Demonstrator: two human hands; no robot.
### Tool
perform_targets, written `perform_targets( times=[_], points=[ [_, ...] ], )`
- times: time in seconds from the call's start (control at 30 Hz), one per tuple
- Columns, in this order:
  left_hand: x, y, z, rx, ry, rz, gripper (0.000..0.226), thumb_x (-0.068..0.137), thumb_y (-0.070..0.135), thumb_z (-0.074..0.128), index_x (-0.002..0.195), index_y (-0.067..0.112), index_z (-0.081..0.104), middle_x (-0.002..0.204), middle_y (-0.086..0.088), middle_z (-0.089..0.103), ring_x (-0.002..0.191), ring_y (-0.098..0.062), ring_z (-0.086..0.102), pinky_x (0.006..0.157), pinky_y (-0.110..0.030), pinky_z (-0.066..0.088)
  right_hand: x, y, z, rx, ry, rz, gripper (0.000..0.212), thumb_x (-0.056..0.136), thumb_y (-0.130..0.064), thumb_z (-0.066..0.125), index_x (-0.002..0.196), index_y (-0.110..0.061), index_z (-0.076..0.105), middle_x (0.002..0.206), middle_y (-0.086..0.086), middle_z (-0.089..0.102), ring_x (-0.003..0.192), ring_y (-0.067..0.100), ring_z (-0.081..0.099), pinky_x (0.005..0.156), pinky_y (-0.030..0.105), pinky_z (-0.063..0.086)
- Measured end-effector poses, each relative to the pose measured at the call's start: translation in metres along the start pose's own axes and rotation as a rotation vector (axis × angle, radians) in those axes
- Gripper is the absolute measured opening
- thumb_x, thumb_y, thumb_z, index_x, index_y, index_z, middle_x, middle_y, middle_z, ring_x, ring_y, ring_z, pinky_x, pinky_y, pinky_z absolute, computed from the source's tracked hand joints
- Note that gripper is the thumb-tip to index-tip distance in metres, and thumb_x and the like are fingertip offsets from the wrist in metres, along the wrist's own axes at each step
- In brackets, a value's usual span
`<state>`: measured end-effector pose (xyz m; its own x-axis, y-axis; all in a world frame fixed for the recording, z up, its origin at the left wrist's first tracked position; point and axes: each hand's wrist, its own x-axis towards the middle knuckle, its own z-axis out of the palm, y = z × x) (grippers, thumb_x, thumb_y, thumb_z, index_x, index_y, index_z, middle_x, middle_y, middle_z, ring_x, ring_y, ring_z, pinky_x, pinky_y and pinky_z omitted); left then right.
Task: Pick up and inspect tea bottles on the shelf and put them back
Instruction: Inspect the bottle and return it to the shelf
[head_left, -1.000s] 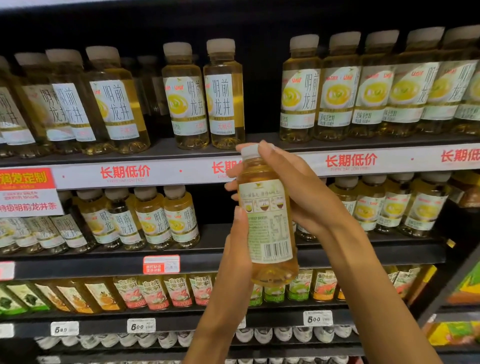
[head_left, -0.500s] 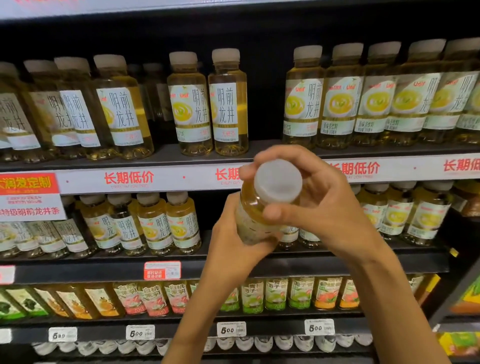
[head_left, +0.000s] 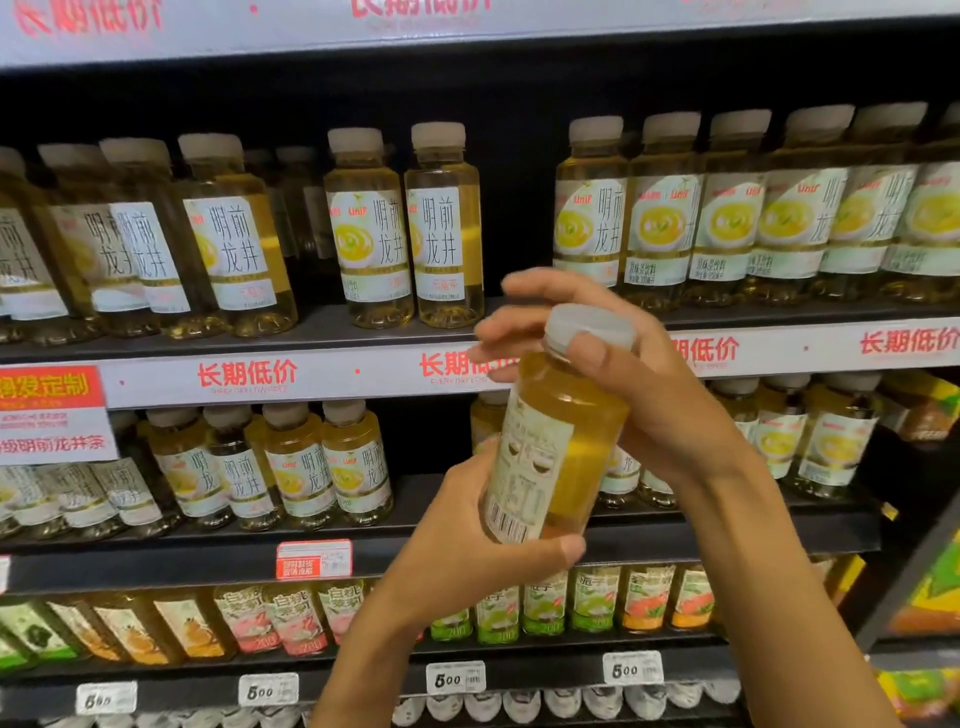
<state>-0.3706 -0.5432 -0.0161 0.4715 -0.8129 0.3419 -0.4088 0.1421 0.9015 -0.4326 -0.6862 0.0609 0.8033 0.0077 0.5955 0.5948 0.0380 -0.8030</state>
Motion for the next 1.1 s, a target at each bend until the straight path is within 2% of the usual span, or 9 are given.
perform_targets(
  times=[0.13, 0.27, 0.43, 0.5, 0.57, 0.7, 0.83, 0.97, 1.1],
  points=[
    [0.000, -0.005, 0.004, -0.097, -0.020, -0.038, 0.051, 0.062, 0.035, 0.076, 0.110, 0.029, 0.061, 0.104, 0.002, 0.072, 0.097, -0.012, 0.069, 0.078, -0.019, 0.053, 0.003, 0.010, -0.002, 0.003, -0.009, 0.052, 0.014, 0.085, -0.021, 0.059, 0.098, -0.018, 0.061, 0.086, 0.006, 0.072, 0.088, 0.028, 0.066, 0.080, 0.037, 0.052],
    [0.004, -0.001, 0.008, -0.168, 0.125, 0.048, 0.051, 0.073, 0.036, 0.068, 0.122, 0.031, 0.053, 0.114, 0.009, 0.069, 0.106, -0.007, 0.065, 0.082, -0.015, 0.050, 0.005, 0.011, -0.001, -0.035, 0.186, -0.014, 0.008, 0.084, -0.025, 0.069, 0.091, -0.024, 0.066, 0.081, 0.002, 0.070, 0.083, 0.019, 0.065, 0.077, 0.030, 0.053],
    [0.017, 0.011, 0.010, -0.203, 0.294, 0.135, 0.047, 0.076, 0.066, 0.059, 0.116, 0.042, 0.057, 0.115, 0.011, 0.069, 0.108, -0.007, 0.065, 0.083, -0.016, 0.050, 0.020, 0.003, -0.001, -0.041, 0.316, 0.040, 0.018, 0.086, -0.038, 0.061, 0.091, -0.023, 0.069, 0.084, 0.000, 0.072, 0.087, 0.017, 0.069, 0.076, 0.025, 0.055],
    [0.019, 0.013, 0.010, -0.316, 0.276, 0.088, 0.038, 0.081, 0.064, 0.054, 0.111, 0.042, 0.064, 0.111, 0.003, 0.071, 0.104, -0.014, 0.067, 0.081, -0.023, 0.054, 0.026, -0.002, -0.006, -0.008, 0.259, 0.088, 0.024, 0.088, -0.039, 0.056, 0.100, -0.023, 0.068, 0.093, 0.002, 0.073, 0.097, 0.022, 0.069, 0.080, 0.032, 0.057],
    [0.021, 0.017, 0.009, -0.573, 0.184, -0.010, 0.050, 0.083, 0.062, 0.050, 0.114, 0.028, 0.068, 0.105, -0.008, 0.071, 0.092, -0.020, 0.069, 0.074, -0.029, 0.056, 0.031, -0.004, -0.010, 0.053, 0.205, 0.124, 0.025, 0.089, -0.035, 0.054, 0.104, -0.021, 0.068, 0.099, 0.004, 0.073, 0.103, 0.026, 0.067, 0.087, 0.040, 0.055],
    [0.021, 0.021, 0.012, -0.875, -0.030, -0.087, 0.061, 0.088, 0.058, 0.041, 0.119, 0.012, 0.067, 0.097, -0.015, 0.068, 0.080, -0.021, 0.066, 0.069, -0.031, 0.055, 0.035, -0.005, -0.005, 0.236, 0.143, 0.146, 0.026, 0.089, -0.026, 0.051, 0.108, -0.012, 0.061, 0.090, 0.006, 0.073, 0.092, 0.024, 0.070, 0.087, 0.039, 0.055],
    [0.018, 0.014, 0.009, -0.455, 0.256, -0.066, 0.045, 0.087, 0.062, 0.033, 0.103, 0.044, 0.071, 0.110, 0.008, 0.072, 0.105, -0.008, 0.066, 0.088, -0.028, 0.052, 0.031, -0.008, -0.006, 0.011, 0.252, 0.075, 0.015, 0.092, -0.024, 0.058, 0.105, -0.018, 0.062, 0.087, 0.001, 0.072, 0.093, 0.022, 0.070, 0.083, 0.033, 0.057],
    [0.023, 0.020, 0.010, -0.199, 0.329, 0.052, 0.039, 0.079, 0.064, 0.040, 0.105, 0.043, 0.059, 0.105, 0.025, 0.068, 0.099, 0.009, 0.063, 0.075, -0.007, 0.048, 0.032, -0.013, 0.001, -0.193, 0.370, 0.028, 0.016, 0.092, -0.028, 0.061, 0.107, -0.024, 0.061, 0.096, -0.001, 0.073, 0.098, 0.013, 0.069, 0.082, 0.025, 0.056],
    [0.037, 0.024, 0.014, -0.125, 0.386, 0.150, 0.046, 0.083, 0.070, 0.048, 0.115, 0.038, 0.054, 0.110, 0.025, 0.066, 0.103, 0.008, 0.061, 0.078, -0.007, 0.047, 0.041, -0.022, 0.002, -0.262, 0.392, -0.016, 0.023, 0.092, -0.028, 0.061, 0.114, -0.020, 0.059, 0.102, 0.003, 0.073, 0.099, 0.014, 0.068, 0.089, 0.033, 0.055]
  ],
)
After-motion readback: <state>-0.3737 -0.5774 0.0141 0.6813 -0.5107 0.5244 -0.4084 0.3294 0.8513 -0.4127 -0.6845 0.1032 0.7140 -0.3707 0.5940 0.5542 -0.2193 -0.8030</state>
